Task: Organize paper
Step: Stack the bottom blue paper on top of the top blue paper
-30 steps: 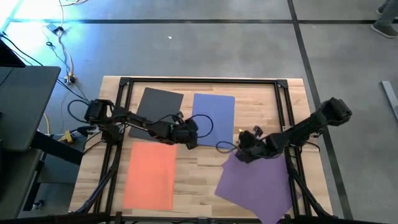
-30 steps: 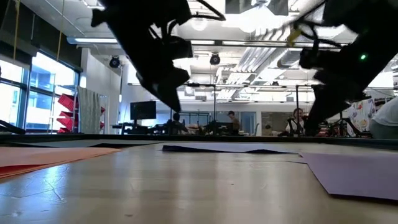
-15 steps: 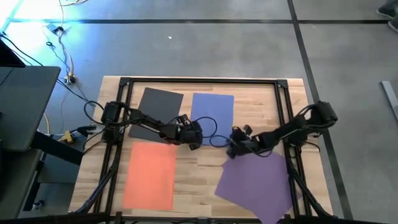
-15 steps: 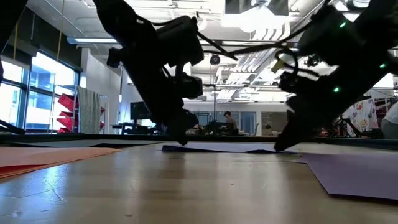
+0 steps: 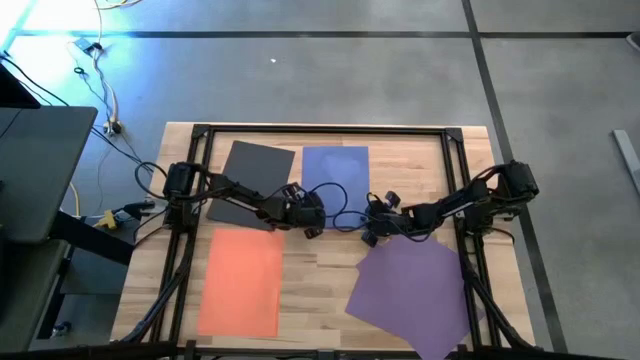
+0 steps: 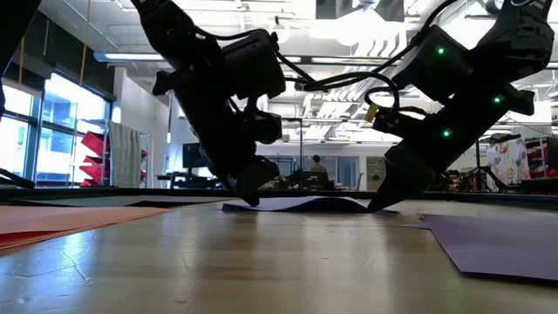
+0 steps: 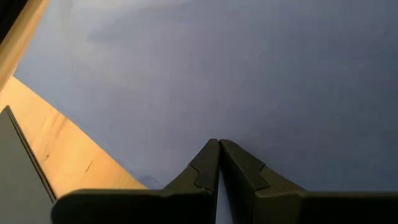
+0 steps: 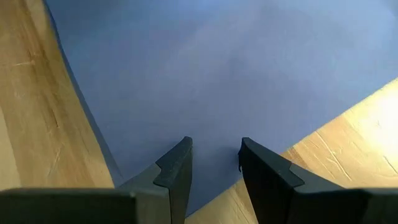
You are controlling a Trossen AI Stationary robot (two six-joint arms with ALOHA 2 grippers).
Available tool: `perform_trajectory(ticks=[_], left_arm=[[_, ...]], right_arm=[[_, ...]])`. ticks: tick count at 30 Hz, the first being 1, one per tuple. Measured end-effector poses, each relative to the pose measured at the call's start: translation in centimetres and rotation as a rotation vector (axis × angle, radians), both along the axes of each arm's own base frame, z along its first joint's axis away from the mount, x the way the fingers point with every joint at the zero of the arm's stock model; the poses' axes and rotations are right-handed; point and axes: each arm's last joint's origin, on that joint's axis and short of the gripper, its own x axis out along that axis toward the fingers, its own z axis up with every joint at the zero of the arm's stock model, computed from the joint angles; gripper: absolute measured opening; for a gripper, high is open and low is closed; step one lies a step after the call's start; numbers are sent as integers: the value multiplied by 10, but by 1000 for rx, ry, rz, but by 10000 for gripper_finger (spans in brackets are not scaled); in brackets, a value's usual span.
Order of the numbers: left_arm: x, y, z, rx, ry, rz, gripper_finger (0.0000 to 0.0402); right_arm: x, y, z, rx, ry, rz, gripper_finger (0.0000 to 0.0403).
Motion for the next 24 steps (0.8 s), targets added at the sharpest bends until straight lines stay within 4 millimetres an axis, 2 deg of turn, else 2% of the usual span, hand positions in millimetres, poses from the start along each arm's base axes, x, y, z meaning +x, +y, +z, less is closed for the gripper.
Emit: perform_trajectory(ticks=[16, 20, 24], left_arm=[[-6, 0, 0, 113, 88, 13, 0], [-2, -5, 8, 171, 110, 7, 0], [1, -14, 20, 243, 142, 2, 0]], right_arm=[[5, 7, 5, -50, 10, 5, 122], [9, 9, 12, -52, 61, 18, 122], [6, 15, 30, -69, 133, 23, 122]])
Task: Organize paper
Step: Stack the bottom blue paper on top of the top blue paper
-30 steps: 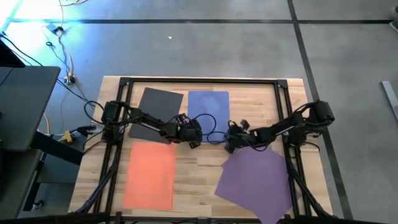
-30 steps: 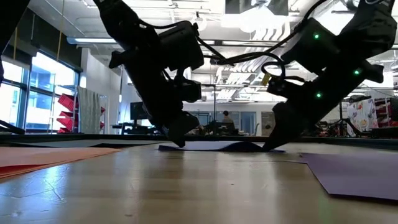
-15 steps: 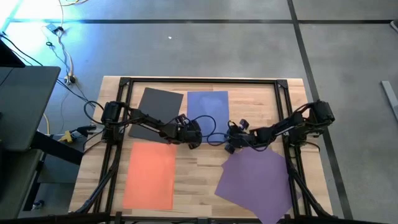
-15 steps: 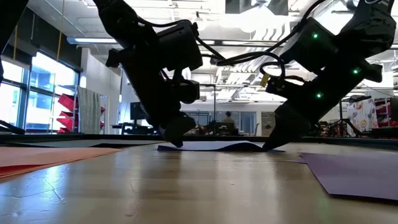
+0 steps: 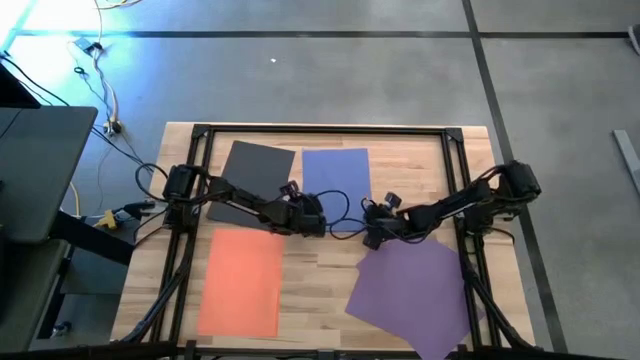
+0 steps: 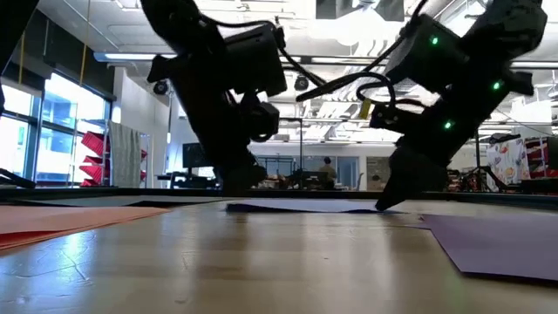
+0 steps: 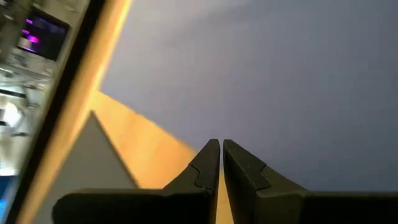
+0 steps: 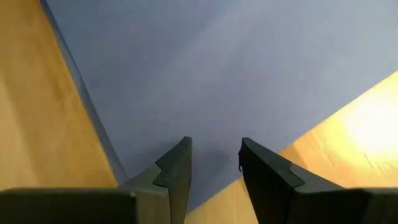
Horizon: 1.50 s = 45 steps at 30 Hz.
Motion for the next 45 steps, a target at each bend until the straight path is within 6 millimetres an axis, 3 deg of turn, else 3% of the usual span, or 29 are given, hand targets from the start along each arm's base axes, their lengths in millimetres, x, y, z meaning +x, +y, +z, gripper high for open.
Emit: perform_trajectory(ticks=[8, 12, 17, 23, 28, 33, 40, 45], left_arm=[[5, -15, 23, 104, 26, -1, 0], [5, -21, 21, 70, 37, -37, 0], [10, -33, 21, -6, 49, -158, 0], [22, -30, 7, -58, 20, -197, 0], [24, -7, -19, -129, 84, -114, 0], [18, 4, -21, -89, 132, -46, 0], [11, -2, -7, -8, 148, -43, 0], [4, -6, 21, 36, 102, -29, 0]], right_arm=[[-1, 31, 53, 61, -123, 72, 126], [-1, 61, 62, 214, -156, 234, 147], [-14, 117, 50, 324, -150, 444, 171], [-30, 161, 25, 346, -218, 400, 174], [-36, 175, 17, 376, -267, 351, 174], [-43, 183, 18, 434, -241, 391, 174], [-45, 194, 14, 382, -237, 555, 174], [-30, 204, 6, 366, -358, 629, 174]])
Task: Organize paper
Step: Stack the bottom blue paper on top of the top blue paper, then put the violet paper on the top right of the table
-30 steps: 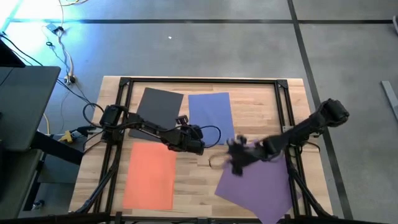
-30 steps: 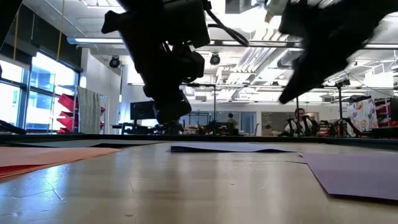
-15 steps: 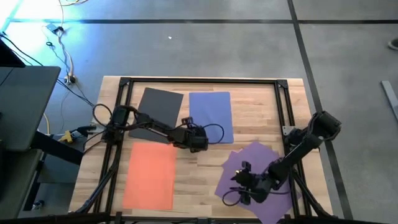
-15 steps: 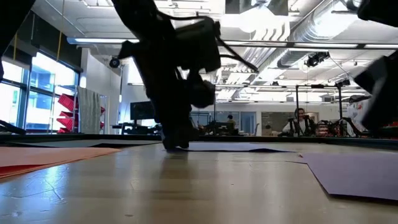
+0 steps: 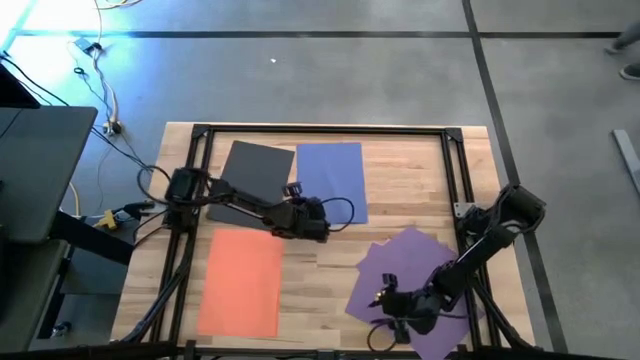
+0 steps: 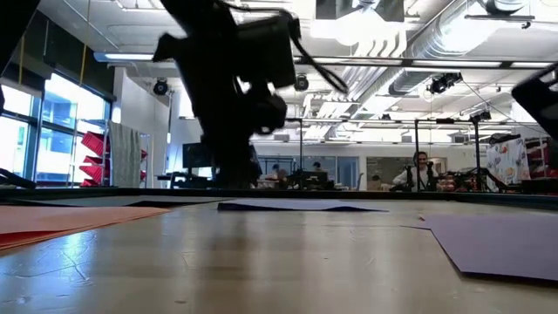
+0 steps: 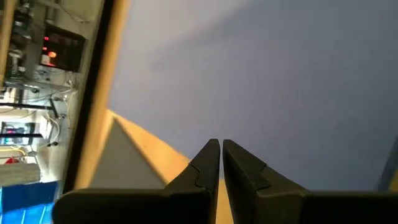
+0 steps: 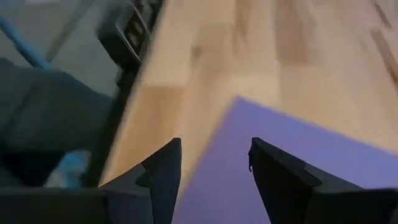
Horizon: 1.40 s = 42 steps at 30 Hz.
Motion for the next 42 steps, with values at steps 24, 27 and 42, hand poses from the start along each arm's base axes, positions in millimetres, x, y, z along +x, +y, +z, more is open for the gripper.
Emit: perform_trajectory(ticks=[24, 27, 42], left_arm=[[-17, -28, 52, 102, -165, -37, 0], [-22, -36, 63, 126, -173, -81, 0], [-48, -125, 93, -216, -102, -745, 9]], right_arm=[[39, -1, -27, -187, 170, -73, 11], [44, 2, -5, -254, 104, -28, 5], [49, 32, 123, -433, -104, 597, 0]])
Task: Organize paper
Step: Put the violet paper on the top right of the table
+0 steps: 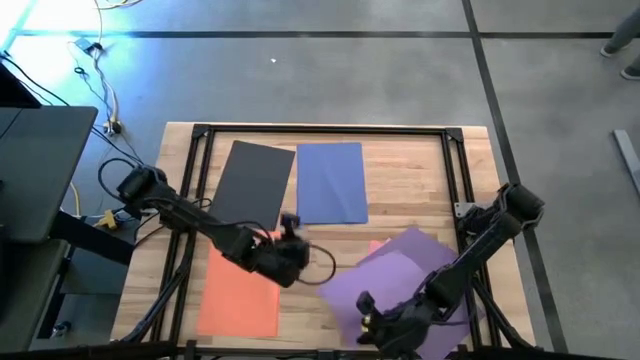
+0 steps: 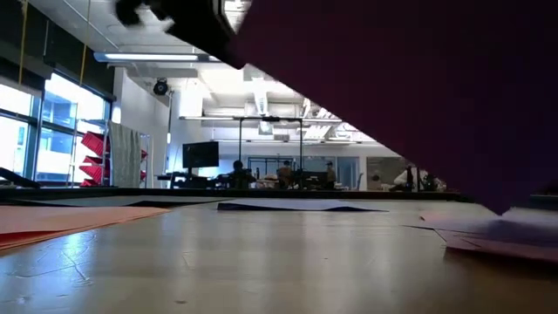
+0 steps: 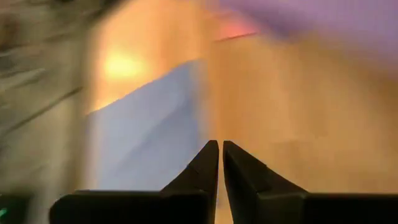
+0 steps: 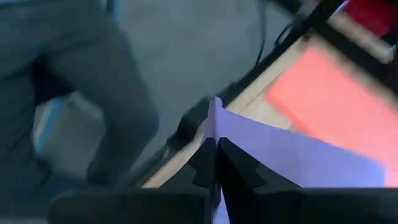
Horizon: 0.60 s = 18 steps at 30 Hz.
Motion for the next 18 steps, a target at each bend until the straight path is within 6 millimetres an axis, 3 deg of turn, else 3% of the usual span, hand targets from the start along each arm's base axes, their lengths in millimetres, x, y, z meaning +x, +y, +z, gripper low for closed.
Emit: perform_trajectory(ticks=[4, 8, 18], left_arm=[[6, -28, -11, -157, 43, -299, 35], [13, -47, -21, -95, -23, -447, 74], [36, -65, -43, 66, -245, -361, 154]], right_arm=[[-1, 0, 5, -7, 35, -21, 0], [-2, 0, 3, 32, 79, -53, 0], [-11, 6, -2, 49, 143, -59, 0]])
